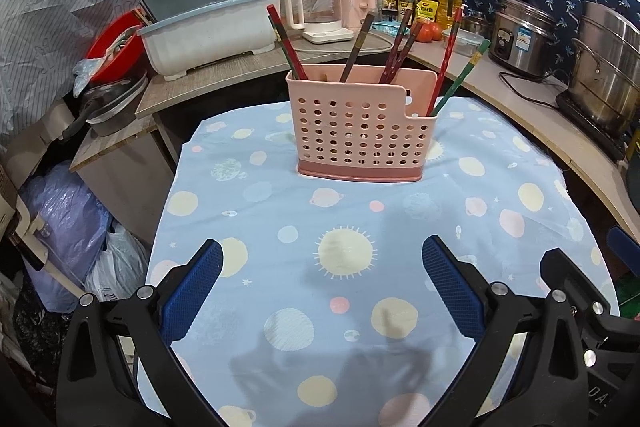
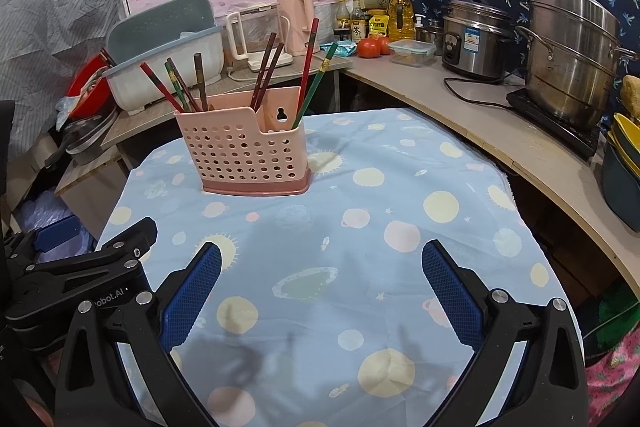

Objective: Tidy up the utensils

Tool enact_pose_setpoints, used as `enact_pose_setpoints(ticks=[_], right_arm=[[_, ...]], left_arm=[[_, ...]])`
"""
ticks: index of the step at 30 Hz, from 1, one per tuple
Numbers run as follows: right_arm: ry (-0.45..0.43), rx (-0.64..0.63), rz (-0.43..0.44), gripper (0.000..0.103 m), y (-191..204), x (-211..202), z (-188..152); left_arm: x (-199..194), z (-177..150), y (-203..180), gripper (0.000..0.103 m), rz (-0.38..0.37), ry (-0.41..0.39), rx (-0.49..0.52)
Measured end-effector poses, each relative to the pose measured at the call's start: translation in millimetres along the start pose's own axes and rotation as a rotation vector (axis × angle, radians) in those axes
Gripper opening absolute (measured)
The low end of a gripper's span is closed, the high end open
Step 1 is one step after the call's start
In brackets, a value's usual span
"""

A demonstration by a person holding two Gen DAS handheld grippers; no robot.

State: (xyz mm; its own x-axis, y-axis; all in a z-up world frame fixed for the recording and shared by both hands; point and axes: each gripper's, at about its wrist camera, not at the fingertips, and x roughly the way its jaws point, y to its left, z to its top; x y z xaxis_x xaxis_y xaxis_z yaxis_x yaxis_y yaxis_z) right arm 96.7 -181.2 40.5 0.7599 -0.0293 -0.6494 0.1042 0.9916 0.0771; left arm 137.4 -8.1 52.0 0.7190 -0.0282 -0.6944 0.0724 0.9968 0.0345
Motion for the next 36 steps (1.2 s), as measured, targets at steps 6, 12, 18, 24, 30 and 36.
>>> enact_pose_setpoints(ticks=[6, 12, 18, 24, 30, 36], right_arm=[[0.002, 0.005, -0.011, 0.097, -1.8, 0.8, 1.3], [0.006, 0.007, -0.014, 0.097, -1.5, 1.6, 1.2], [0.01, 0.008, -0.016, 0.097, -1.3, 2.6, 2.1], [0.011, 0.008, -0.018, 0.097, -1.4, 4.1, 2.3], [0.009, 0.008, -0.018, 0.097, -2.0, 3.6, 2.2], [-0.002, 0.005, -0.027, 0.097, -5.0, 2.1, 1.0]], left_arm=[[2.2, 0.9, -3.9, 0.095, -0.011, 0.004, 0.006], [3.1, 1.5, -4.5, 0.095, -0.011, 0.006, 0.007], [6.7, 2.5, -5.4, 0.095, -0.012, 0.011, 0.009], [7.6, 2.7, -5.4, 0.095, -0.015, 0.013, 0.008], [8.1, 2.8, -5.7, 0.095, -0.017, 0.014, 0.007], [7.9, 2.1, -6.9, 0.095, -0.013, 0.007, 0.001]])
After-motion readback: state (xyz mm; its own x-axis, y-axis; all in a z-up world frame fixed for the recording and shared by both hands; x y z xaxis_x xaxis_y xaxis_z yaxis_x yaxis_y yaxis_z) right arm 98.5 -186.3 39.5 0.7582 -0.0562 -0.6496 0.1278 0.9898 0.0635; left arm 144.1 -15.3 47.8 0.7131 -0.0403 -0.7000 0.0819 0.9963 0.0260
